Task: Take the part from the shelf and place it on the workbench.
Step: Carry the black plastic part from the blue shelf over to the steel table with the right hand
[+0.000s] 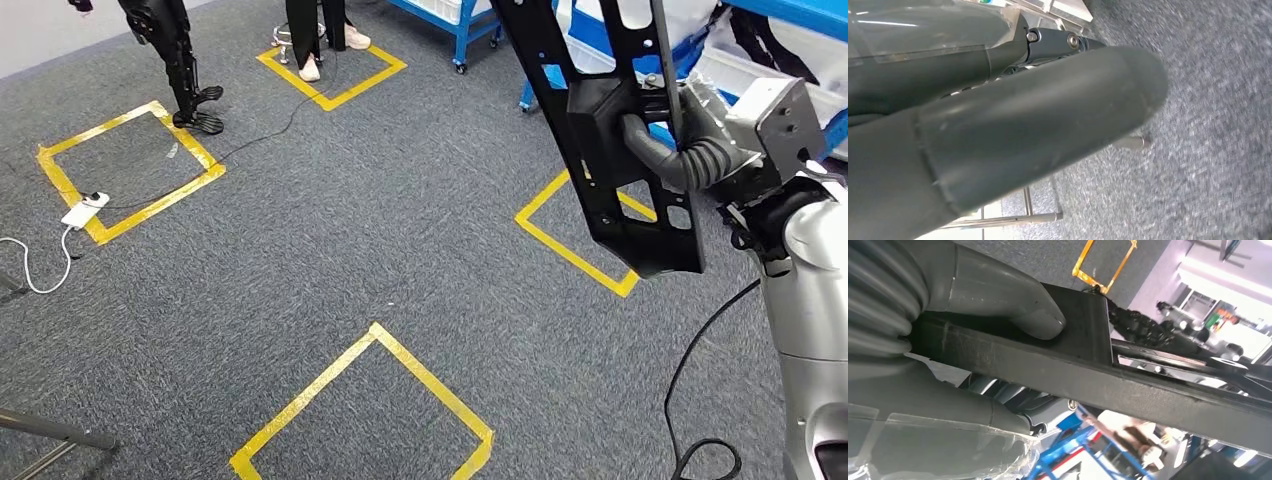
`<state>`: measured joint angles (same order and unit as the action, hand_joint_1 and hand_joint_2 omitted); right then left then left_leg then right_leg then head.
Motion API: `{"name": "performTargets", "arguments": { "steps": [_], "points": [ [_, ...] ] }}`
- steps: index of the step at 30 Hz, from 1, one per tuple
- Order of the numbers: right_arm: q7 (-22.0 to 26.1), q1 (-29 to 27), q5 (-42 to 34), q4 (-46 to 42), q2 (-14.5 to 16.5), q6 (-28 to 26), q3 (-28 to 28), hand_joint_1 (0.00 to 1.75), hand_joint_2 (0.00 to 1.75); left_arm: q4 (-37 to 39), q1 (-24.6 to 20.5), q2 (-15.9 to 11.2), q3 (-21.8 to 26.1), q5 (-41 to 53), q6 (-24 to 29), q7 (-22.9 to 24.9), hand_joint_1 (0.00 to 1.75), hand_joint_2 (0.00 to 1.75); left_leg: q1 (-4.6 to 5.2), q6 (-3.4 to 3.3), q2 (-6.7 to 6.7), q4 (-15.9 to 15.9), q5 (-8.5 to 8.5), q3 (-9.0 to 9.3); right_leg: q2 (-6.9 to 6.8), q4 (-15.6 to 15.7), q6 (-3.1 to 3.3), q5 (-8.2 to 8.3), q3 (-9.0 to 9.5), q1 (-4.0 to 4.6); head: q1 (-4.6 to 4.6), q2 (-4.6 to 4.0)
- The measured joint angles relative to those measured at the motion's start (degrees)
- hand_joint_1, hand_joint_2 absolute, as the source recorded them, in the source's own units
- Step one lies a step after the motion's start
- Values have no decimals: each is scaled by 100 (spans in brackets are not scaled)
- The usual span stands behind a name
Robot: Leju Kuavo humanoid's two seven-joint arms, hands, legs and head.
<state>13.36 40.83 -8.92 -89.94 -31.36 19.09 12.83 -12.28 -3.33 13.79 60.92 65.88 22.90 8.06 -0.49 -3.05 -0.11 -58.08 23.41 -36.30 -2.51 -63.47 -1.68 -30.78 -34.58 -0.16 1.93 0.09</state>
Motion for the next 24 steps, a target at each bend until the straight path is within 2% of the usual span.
{"name": "performTargets", "arguments": {
  "steps": [1, 2, 3, 4, 5, 6, 7, 8, 9, 10, 11, 12, 13, 14, 15, 16, 17, 18, 19, 20, 21, 22, 24],
  "points": [
    [-14, 39, 15, 9, 18, -1, 22, 175, 175, -1, -11, 3, 5, -1, 7, 2, 0, 0, -3, -27, 45, 23, -19, 0, 135, -375, -4, -149, -168, -23, 11, 0],
    [-25, 62, 23, 19, 31, -2, 37, 175, 175, -2, -18, 8, 9, -1, 7, 3, 0, 0, -8, -36, 100, 32, -27, -2, 201, -757, -24, -270, -349, -45, 17, 0],
    [-34, 73, 29, 31, 45, -3, 53, 175, 175, -2, -20, 14, 12, -1, 7, 5, 0, 0, -12, -36, 164, 32, -31, -1, 226, -1017, -62, -329, -475, -67, 25, 0],
    [-39, 79, 32, 41, 57, -3, 68, 175, 175, -2, -21, 19, 15, -1, 6, 6, 0, 0, -18, -30, 231, 30, -35, 0, 234, -1072, -118, -300, -507, -92, 27, 0],
    [-40, 86, 34, 48, 66, -3, 82, 175, 175, -2, -21, 22, 18, -1, 4, 7, 0, 0, -29, -18, 302, 24, -39, 2, 240, -887, -190, -177, -430, -127, 26, 0],
    [-38, 99, 36, 54, 74, -4, 96, 175, 175, -2, -22, 23, 21, -2, 0, 12, 0, 0, -43, 4, 372, 16, -42, 2, 277, -502, -271, 11, -261, -171, 27, 0],
    [-29, 120, 46, 62, 87, -9, 110, 175, 175, -2, -24, 22, 28, -2, -5, 21, 0, 0, -53, 37, 437, 6, -45, -8, 384, -82, -341, 171, -70, -217, 36, 0],
    [-17, 146, 68, 69, 109, -17, 128, 175, 175, -2, -28, 26, 38, -3, -14, 33, 0, 0, -56, 79, 497, -7, -53, -29, 492, 267, -376, 289, 87, -227, 45, 0],
    [-3, 169, 104, 78, 141, -32, 148, 175, 175, -1, -32, 30, 47, -4, -25, 51, 0, 0, -52, 125, 552, -13, -68, -59, 583, 475, -378, 348, 181, -222, 51, 0],
    [10, 188, 149, 90, 186, -50, 170, 175, 175, -1, -31, 37, 58, -4, -39, 74, 0, 0, -46, 167, 602, -11, -92, -91, 633, 538, -352, 350, 206, -199, 53, 0],
    [23, 204, 192, 102, 241, -67, 196, 175, 175, 0, -27, 46, 66, -4, -54, 101, 0, 0, -42, 202, 653, -4, -118, -119, 595, 540, -319, 360, 203, -161, 47, 0],
    [44, 225, 232, 121, 307, -79, 227, 175, 175, 0, -19, 55, 74, -4, -63, 130, 0, 0, -46, 229, 650, -4, -125, -141, 541, 536, -280, 377, 195, -191, 37, 0],
    [80, 257, 271, 152, 380, -85, 263, 175, 175, 0, -13, 63, 84, -6, -65, 156, 0, 0, -39, 251, 558, -55, -88, -176, 490, 537, -234, 393, 191, -211, 15, 0],
    [131, 304, 305, 195, 450, -86, 300, 175, 175, 0, -13, 72, 91, -13, -56, 175, 0, 0, -33, 270, 422, -202, 14, -251, 432, 541, -162, 405, 190, -227, -14, 0],
    [191, 366, 343, 249, 519, -90, 337, 175, 175, 0, -18, 78, 98, -26, -44, 186, 0, 0, -29, 283, 266, -471, 179, -377, 376, 548, -82, 414, 187, -238, -46, 0],
    [249, 431, 380, 312, 583, -100, 372, 175, 175, 0, -24, 85, 101, -40, -33, 191, 0, 0, -21, 292, 147, -860, 380, -557, 319, 549, -23, 413, 184, -204, -75, 0],
    [299, 492, 411, 375, 645, -114, 407, 175, 175, 0, -28, 91, 102, -52, -27, 193, 0, 0, -24, 296, 104, -1279, 560, -753, 252, 549, 25, 408, 183, -177, -89, 0],
    [340, 536, 443, 433, 706, -132, 443, 175, 175, 1, -30, 97, 102, -61, -25, 193, 0, 0, -26, 297, 93, -1609, 668, -907, 190, 548, 45, 399, 187, -155, -93, 0],
    [378, 562, 472, 490, 764, -154, 480, 175, 175, 1, -30, 104, 102, -63, -29, 193, 0, 0, -28, 294, 87, -1752, 669, -973, 124, 547, 62, 386, 200, -137, -95, 0],
    [413, 571, 498, 540, 817, -175, 513, 175, 175, 2, -30, 108, 102, -63, -39, 192, 0, 0, -29, 287, 71, -1657, 560, -922, 62, 545, 81, 368, 222, -126, -96, 0],
    [448, 572, 522, 586, 865, -202, 542, 175, 175, 2, -30, 110, 102, -62, -53, 191, 0, 0, -29, 275, 34, -1355, 378, -769, 4, 542, 90, 343, 251, -118, -97, 0],
    [483, 573, 545, 628, 904, -233, 567, 175, 175, 2, -30, 111, 102, -62, -71, 189, 0, 0, -26, 257, -60, -950, 188, -564, -52, 540, 85, 313, 282, -107, -99, 0],
    [540, 573, 583, 691, 955, -291, 598, 175, 175, 3, -35, 113, 101, -58, -112, 180, 0, 0, 13, 218, -260, -320, -12, -254, -143, 527, 37, 259, 307, -43, -119, 0]
  ]
}}
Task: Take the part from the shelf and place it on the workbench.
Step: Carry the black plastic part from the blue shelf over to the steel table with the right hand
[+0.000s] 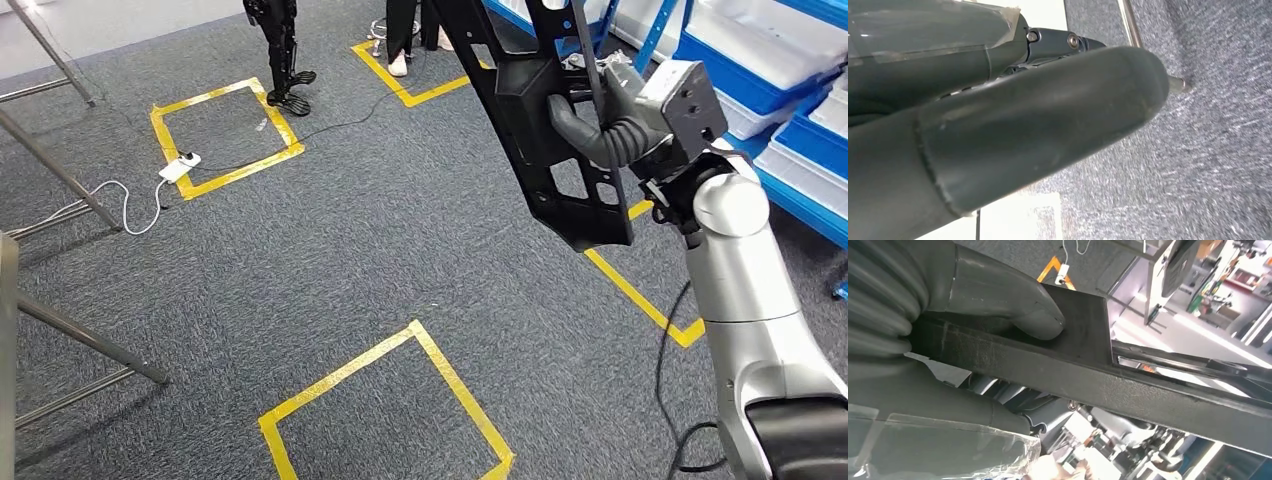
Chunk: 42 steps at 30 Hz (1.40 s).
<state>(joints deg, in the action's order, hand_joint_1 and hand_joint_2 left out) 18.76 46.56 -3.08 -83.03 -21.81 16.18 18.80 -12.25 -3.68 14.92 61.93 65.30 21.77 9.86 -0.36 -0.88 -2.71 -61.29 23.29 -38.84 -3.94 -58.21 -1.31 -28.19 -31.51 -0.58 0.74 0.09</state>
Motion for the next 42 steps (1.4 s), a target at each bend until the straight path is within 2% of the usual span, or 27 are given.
{"name": "performTargets", "arguments": {
  "steps": [1, 3, 5, 6, 8, 9, 10, 11, 12, 14, 15, 16, 18, 20, 22, 24, 25, 26, 28, 30, 32, 34, 36, 39, 40, 41, 42],
  "points": [
    [17, -1, 16, 22, 15, -20, 7, 175, 175, 1, -2, 1, -1, 3, -20, -7, 0, 0, 23, -21, -50, 132, -14, 51, -45, 3, -24, -13, 3, 41, -2, 0],
    [27, -10, 32, 53, 31, -39, 10, 175, 175, 2, 0, 2, -2, 11, -60, -20, 0, 0, 48, -77, 24, 188, -22, 52, -132, 24, -61, -29, 6, 95, 8, 0],
    [31, -47, 31, 67, 21, -50, 1, 175, 175, 3, 6, 3, -1, 42, -105, -29, 0, 0, 48, -157, 130, 259, -59, 88, -19, -111, -79, -135, -57, 76, 10, 0],
    [38, -82, 26, 69, -1, -55, -14, 175, 175, 2, 4, 2, -2, 65, -126, -35, 0, 0, 37, -198, 183, 293, -77, 108, 104, -339, -78, -246, -170, 51, 15, 0],
    [57, -194, 0, 70, -86, -57, -67, 175, 175, 0, -2, -1, -4, 111, -181, -42, 0, 0, 24, -238, 305, 311, -89, 113, 327, -1118, -71, -522, -575, 8, 36, 0],
    [63, -269, -30, 65, -144, -50, -107, 175, 175, 0, -2, -1, -5, 135, -211, -44, 0, 0, 20, -242, 377, 312, -88, 112, 368, -1483, -91, -616, -787, -4, 49, 0],
    [67, -351, -63, 52, -206, -38, -151, 175, 175, 1, 2, -1, -5, 156, -238, -44, 0, 0, 18, -242, 447, 311, -88, 115, 386, -1679, -131, -633, -925, -15, 56, 0],
    [67, -432, -96, 26, -265, -23, -200, 175, 175, 1, 6, -2, -5, 174, -257, -41, 0, 0, 15, -242, 516, 309, -87, 120, 392, -1634, -187, -556, -947, -26, 59, 0],
    [67, -513, -124, -23, -322, -9, -255, 175, 175, 1, 8, -3, -5, 189, -273, -36, 0, 0, 10, -240, 581, 307, -87, 129, 400, -1339, -252, -393, -837, -46, 60, 0],
    [68, -686, -151, -169, -407, 7, -380, 175, 175, -1, 11, -13, -5, 203, -297, -24, 0, 0, 9, -215, 698, 296, -79, 143, 494, -483, -353, -23, -442, -95, 66, 0],
    [68, -777, -152, -251, -434, 9, -439, 175, 175, -1, 13, -20, -5, 210, -305, -19, 0, 0, 15, -193, 743, 290, -77, 143, 536, -178, -352, 96, -292, -100, 69, 0],
    [69, -864, -149, -323, -448, 10, -486, 175, 175, -1, 19, -25, -5, 221, -310, -15, 0, 0, 22, -168, 777, 285, -80, 137, 570, -22, -322, 154, -212, -93, 69, 0],
    [68, -1003, -132, -434, -455, 11, -540, 175, 175, -1, 46, -32, -5, 244, -312, -9, 0, 0, 28, -123, 820, 291, -97, 121, 532, 3, -231, 183, -196, -68, 66, 0],
    [66, -1077, -116, -521, -455, 12, -573, 175, 175, -1, 69, -40, -5, 270, -311, -5, 0, 0, 30, -72, 685, 183, 5, 68, 473, 13, -135, 215, -191, -86, 46, 0],
    [65, -1110, -102, -590, -460, 13, -604, 175, 175, -1, 69, -50, -6, 288, -311, 2, 0, 0, 24, -23, 444, -335, 353, -142, 403, 26, -20, 228, -189, -85, 9, 0],
    [65, -1163, -90, -636, -468, 11, -628, 175, 175, -1, 65, -55, -7, 295, -313, 22, 0, 0, 11, 2, 342, -1107, 730, -461, 312, 26, 38, 223, -188, -50, -9, 0],
    [66, -1203, -86, -655, -471, 10, -636, 175, 175, -1, 65, -56, -8, 296, -313, 42, 0, 0, 10, 1, 329, -1343, 807, -552, 260, 26, 48, 221, -188, -33, -9, 0],
    [72, -1242, -84, -671, -472, 10, -640, 175, 175, -1, 65, -57, -7, 289, -308, 72, 0, 0, 12, -11, 321, -1370, 784, -543, 208, 26, 49, 220, -187, -16, -10, 0],
    [109, -1265, -85, -680, -460, 42, -639, 175, 175, -1, 62, -60, -5, 268, -264, 157, 0, 0, 33, -75, 250, -776, 494, -188, 114, 26, 51, 218, -185, 10, -10, 0],
    [182, -1131, -65, -601, -391, 115, -602, 175, 175, -1, 40, -55, 2, 229, -157, 258, 0, 0, 105, -163, 31, -20, 268, 227, 49, 19, 49, 217, -190, 46, -7, 0],
    [261, -863, -15, -394, -232, 167, -496, 175, 175, -1, 9, -30, 23, 187, -23, 343, 0, 0, 174, -217, -76, 254, 223, 346, -9, 16, 40, 221, -202, 75, -9, 0],
    [321, -599, 38, -150, -48, 173, -355, 175, 175, -1, -11, 10, 55, 170, 83, 394, 0, 0, 168, -264, 15, 307, 164, 358, -64, 9, 21, 209, -214, 86, -13, 0],
    [371, -418, 68, 31, 79, 162, -247, 175, 175, -1, -30, 49, 81, 167, 136, 415, 0, 0, 131, -329, 120, 400, 83, 401, 62, -210, 20, 61, -300, 74, -13, 0],
    [416, -297, 96, 222, 162, 113, -148, 175, 175, 1, -40, 82, 101, 167, 147, 433, 0, 0, 91, -362, 323, 443, 26, 398, 328, -1252, 31, -395, -744, 34, 16, 0],
    [420, -289, 113, 265, 182, 90, -120, 175, 175, 1, -38, 87, 107, 167, 138, 444, 0, 0, 83, -357, 395, 441, 21, 394, 350, -1529, 5, -476, -866, 20, 26, 0],
    [419, -288, 129, 295, 202, 69, -96, 175, 175, 1, -36, 90, 114, 167, 128, 458, 0, 0, 76, -350, 465, 436, 17, 394, 360, -1605, -41, -467, -896, 4, 31, 0],
    [410, -287, 142, 315, 220, 50, -74, 175, 175, 2, -35, 92, 121, 167, 120, 473, 0, 0, 67, -341, 535, 426, 17, 397, 368, -1442, -105, -360, -816, -20, 31, -1]
  ]
}}
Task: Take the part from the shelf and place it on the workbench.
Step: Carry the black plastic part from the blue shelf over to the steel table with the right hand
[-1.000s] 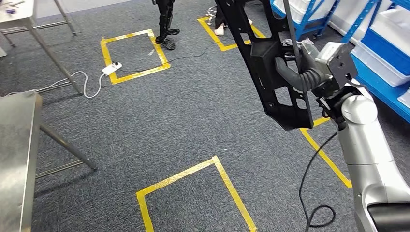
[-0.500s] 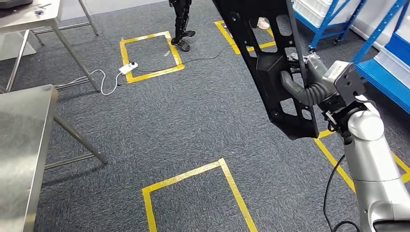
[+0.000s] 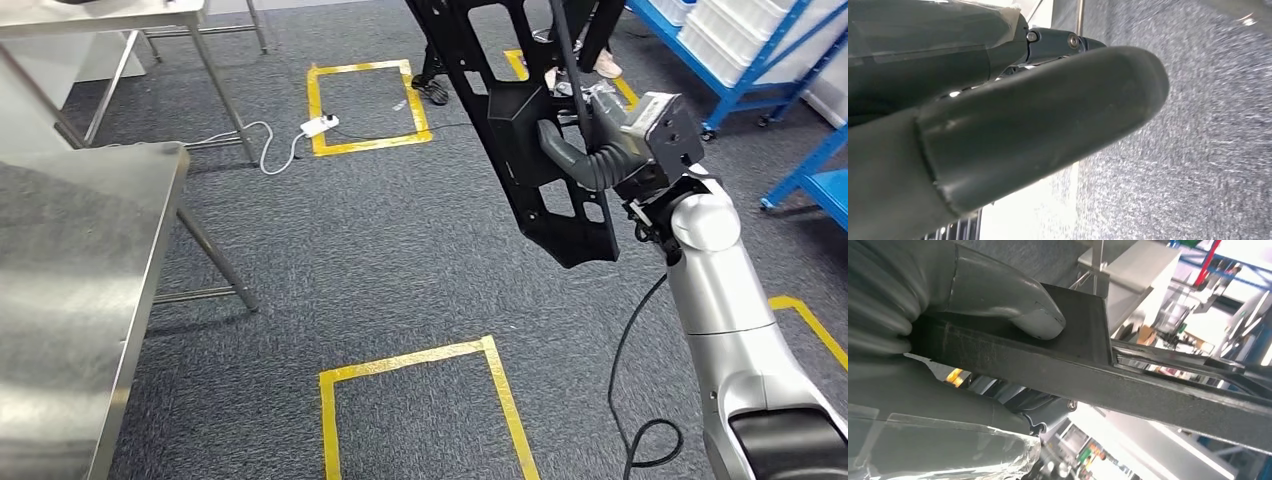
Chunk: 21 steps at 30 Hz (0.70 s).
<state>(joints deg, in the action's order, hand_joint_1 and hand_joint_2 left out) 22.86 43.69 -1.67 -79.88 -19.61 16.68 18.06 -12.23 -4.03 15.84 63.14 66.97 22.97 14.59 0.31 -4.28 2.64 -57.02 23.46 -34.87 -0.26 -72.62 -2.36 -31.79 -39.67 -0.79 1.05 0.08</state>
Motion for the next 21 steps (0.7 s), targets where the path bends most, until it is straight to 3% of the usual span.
{"name": "performTargets", "arguments": {
  "steps": [2, 3, 5, 7, 9, 10, 12, 14, 15, 16, 18, 19, 21],
  "points": [
    [-45, 20, 10, 23, 21, -21, 27, 175, 175, 0, 0, 1, 14, 0, -3, 32, 0, 0, -28, 44, 128, -40, 16, -9, 123, 793, -136, 344, 371, -66, 3, 0],
    [-86, 46, 8, 34, 25, -21, 30, 175, 175, 0, -2, 1, 19, 1, 4, 46, 0, 0, -34, 79, 189, -73, 21, -40, 216, 1150, -169, 465, 535, -84, 8, 0],
    [-178, 123, -2, 76, 24, -6, 29, 175, 175, -1, 4, 2, 23, 2, 28, 71, 0, 0, -38, 158, 285, -117, 1, -131, 348, 1421, -161, 524, 650, -82, 15, 0],
    [-242, 224, -14, 137, 39, 27, 33, 175, 175, -1, 25, -1, 28, 3, 57, 97, 0, 0, -39, 219, 360, -130, -25, -197, 282, 1420, -128, 540, 639, -80, 11, 1],
    [-273, 358, -25, 210, 72, 62, 42, 175, 175, -1, 34, -3, 34, 3, 87, 129, 0, 0, -26, 273, 217, -293, 88, -294, 180, 1437, -58, 555, 642, -110, -24, 1],
    [-281, 441, -30, 249, 88, 72, 45, 175, 175, -1, 29, -4, 38, 4, 100, 145, 0, 0, -28, 298, 76, -534, 232, -413, 126, 1451, -5, 560, 645, -121, -51, 1],
    [-291, 605, -32, 340, 123, 79, 49, 175, 175, 0, 15, 3, 46, 5, 113, 180, 0, 0, -39, 336, -161, -1291, 579, -777, 15, 1452, 74, 548, 649, -62, -97, 1],
    [-292, 729, -30, 451, 182, 80, 58, 175, 175, 1, 11, 13, 56, 7, 119, 205, 0, 0, -47, 324, -213, -1786, 698, -1027, -96, 1452, 102, 533, 660, -10, -100, 1],
    [-293, 776, -28, 506, 215, 80, 65, 175, 175, 1, 11, 17, 60, 7, 121, 212, 0, 0, -42, 301, -220, -1727, 606, -1003, -148, 1452, 116, 523, 670, 9, -101, 1],
    [-293, 817, -27, 552, 243, 80, 71, 175, 175, 1, 11, 19, 62, 7, 122, 210, 0, 0, -27, 266, -242, -1439, 426, -859, -197, 1452, 131, 512, 684, 25, -101, 0],
    [-287, 881, -38, 611, 263, 70, 70, 175, 175, -1, 8, 18, 63, 13, 113, 191, 0, 0, 46, 169, -410, -641, 93, -445, -295, 1455, 152, 489, 704, 58, -101, 0],
    [-283, 895, -53, 628, 250, 61, 59, 175, 175, -1, 6, 17, 62, 17, 101, 177, 0, 0, 89, 127, -491, -356, 15, -297, -346, 1456, 153, 480, 706, 75, -101, 0],
    [-275, 865, -97, 639, 195, 39, 18, 175, 175, -1, 11, 16, 61, 24, 61, 154, 0, 0, 147, 79, -533, -172, 15, -215, -460, 1476, 143, 472, 704, 104, -99, 0]
  ]
}}
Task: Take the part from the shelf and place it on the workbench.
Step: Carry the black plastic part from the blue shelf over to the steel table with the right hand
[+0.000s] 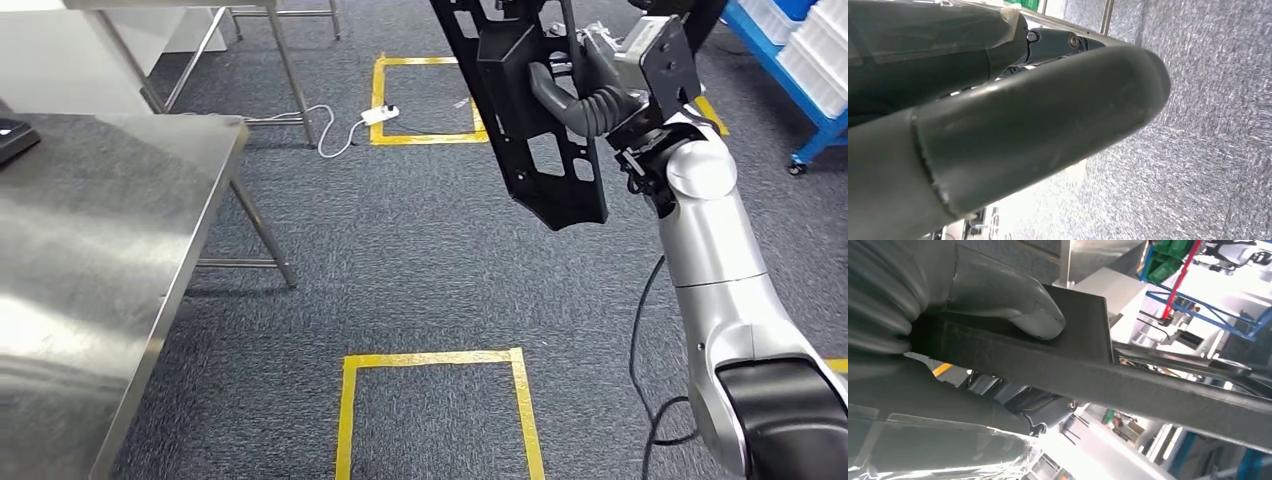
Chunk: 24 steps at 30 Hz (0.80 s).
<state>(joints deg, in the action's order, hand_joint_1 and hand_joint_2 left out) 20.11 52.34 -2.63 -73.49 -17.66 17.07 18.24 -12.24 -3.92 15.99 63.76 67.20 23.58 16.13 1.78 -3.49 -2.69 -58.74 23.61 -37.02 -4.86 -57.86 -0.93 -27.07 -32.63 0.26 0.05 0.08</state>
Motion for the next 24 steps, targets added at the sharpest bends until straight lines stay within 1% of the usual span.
{"name": "performTargets", "arguments": {
  "steps": [1, 2, 3, 4, 5, 6, 7, 8, 9, 10, 11, 12, 13, 14, 15, 16, 17, 18, 19, 20, 21, 22, 23, 24],
  "points": [
    [1, -35, -21, -3, -27, -7, -27, 175, 175, 0, 7, 0, 0, 1, -24, -8, 0, 0, -4, -23, 52, 42, -13, 5, -48, 14, -8, -4, 15, 12, 1, 1],
    [2, -76, -39, -9, -55, -14, -57, 175, 175, 0, 15, 1, 0, 1, -44, -14, 0, 0, -19, -44, 98, 91, -36, 27, -29, 5, -19, -28, 9, 15, 3, 1],
    [3, -113, -52, -19, -88, -19, -91, 175, 175, 0, 17, 3, 0, 1, -58, -21, 0, 0, -38, -72, 146, 144, -64, 54, 59, -74, -24, -88, -22, 13, 5, 1],
    [7, -145, -62, -28, -129, -22, -124, 175, 175, 0, 12, 4, -1, 4, -69, -31, 0, 0, -59, -98, 191, 191, -92, 81, 186, -273, -21, -195, -113, 4, 11, 0],
    [9, -179, -70, -34, -174, -28, -155, 175, 175, 0, 7, 5, -1, 9, -77, -37, 0, 0, -76, -112, 240, 215, -109, 96, 324, -587, -11, -336, -267, -20, 24, -1],
    [11, -231, -79, -49, -221, -32, -189, 175, 175, 0, 1, 6, -2, 18, -90, -42, 0, 0, -83, -124, 297, 220, -117, 96, 411, -985, -4, -486, -457, -40, 34, -1],
    [13, -311, -87, -79, -269, -37, -225, 175, 175, 0, -2, 5, -2, 32, -111, -44, 0, 0, -91, -128, 359, 220, -120, 96, 446, -1352, -15, -598, -646, -59, 45, -1],
    [13, -420, -94, -130, -317, -41, -266, 175, 175, 0, -2, 5, -2, 50, -136, -43, 0, 0, -100, -127, 427, 218, -120, 99, 458, -1568, -50, -639, -765, -79, 52, -1],
    [13, -545, -101, -201, -365, -43, -315, 175, 175, 0, -1, 5, -2, 71, -162, -40, 0, 0, -112, -123, 502, 210, -118, 102, 464, -1563, -111, -588, -785, -107, 52, -1],
    [13, -659, -107, -279, -410, -44, -363, 175, 175, 0, 0, 5, -2, 89, -180, -36, 0, 0, -129, -112, 576, 193, -112, 105, 477, -1321, -188, -450, -687, -140, 54, -1],
    [13, -751, -112, -351, -451, -44, -411, 175, 175, 0, 0, 4, -2, 100, -192, -32, 0, 0, -146, -90, 647, 162, -97, 100, 529, -921, -274, -261, -511, -187, 56, -1],
    [14, -816, -117, -406, -482, -44, -456, 175, 175, -1, 0, 0, -2, 105, -197, -27, 0, 0, -153, -54, 711, 116, -77, 79, 631, -540, -345, -107, -323, -225, 60, -2],
    [16, -861, -122, -450, -508, -44, -491, 175, 175, -1, -1, -7, -2, 105, -197, -21, 0, 0, -156, -19, 762, 66, -60, 49, 709, -258, -372, 1, -190, -245, 67, -1],
    [16, -903, -124, -485, -523, -44, -515, 175, 175, -1, -1, -12, -2, 105, -195, -9, 0, 0, -152, 13, 810, 27, -50, 15, 768, -112, -368, 50, -117, -251, 65, -1],
    [13, -933, -123, -510, -528, -39, -529, 175, 175, -1, 3, -17, -1, 102, -186, 9, 0, 0, -147, 38, 850, 6, -51, -16, 776, -96, -339, 45, -101, -229, 65, 0],
    [10, -954, -121, -530, -520, -27, -531, 175, 175, 0, 9, -18, 1, 97, -173, 32, 0, 0, -150, 53, 882, -3, -54, -38, 722, -100, -303, 53, -111, -225, 59, 1],
    [5, -962, -113, -540, -503, -14, -529, 175, 175, 0, 13, -17, 3, 92, -157, 52, 0, 0, -152, 73, 872, -19, -38, -53, 680, -106, -279, 56, -110, -228, 52, 1],
    [3, -957, -108, -543, -481, 1, -526, 175, 175, 0, 15, -15, 5, 87, -143, 67, 0, 0, -152, 99, 790, -94, 27, -88, 633, -105, -241, 60, -109, -232, 36, 1],
    [3, -947, -103, -543, -463, 12, -524, 175, 175, 0, 10, -14, 6, 86, -134, 75, 0, 0, -152, 128, 665, -274, 156, -169, 584, -98, -199, 67, -107, -240, 12, 1],
    [4, -936, -98, -543, -452, 16, -526, 175, 175, 0, 4, -11, 7, 86, -131, 76, 0, 0, -154, 155, 518, -570, 338, -298, 531, -93, -162, 69, -105, -227, -8, 1],
    [4, -929, -98, -543, -446, 19, -527, 175, 175, 0, -2, -10, 7, 86, -129, 77, 0, 0, -157, 172, 401, -962, 543, -476, 472, -92, -129, 67, -105, -204, -30, 1],
    [4, -923, -97, -542, -444, 20, -527, 175, 175, 0, -5, -9, 7, 86, -129, 78, 0, 0, -165, 176, 342, -1354, 712, -659, 410, -92, -116, 64, -106, -177, -35, 1],
    [4, -921, -96, -542, -440, 22, -527, 175, 175, 0, -6, -9, 7, 86, -129, 80, 0, 0, -167, 165, 320, -1626, 797, -786, 344, -93, -108, 58, -105, -150, -35, 1],
    [4, -917, -94, -540, -431, 29, -525, 175, 175, 0, -5, -8, 7, 84, -126, 92, 0, 0, -162, 140, 314, -1697, 776, -816, 280, -93, -96, 49, -100, -125, -36, 1]
  ]
}}
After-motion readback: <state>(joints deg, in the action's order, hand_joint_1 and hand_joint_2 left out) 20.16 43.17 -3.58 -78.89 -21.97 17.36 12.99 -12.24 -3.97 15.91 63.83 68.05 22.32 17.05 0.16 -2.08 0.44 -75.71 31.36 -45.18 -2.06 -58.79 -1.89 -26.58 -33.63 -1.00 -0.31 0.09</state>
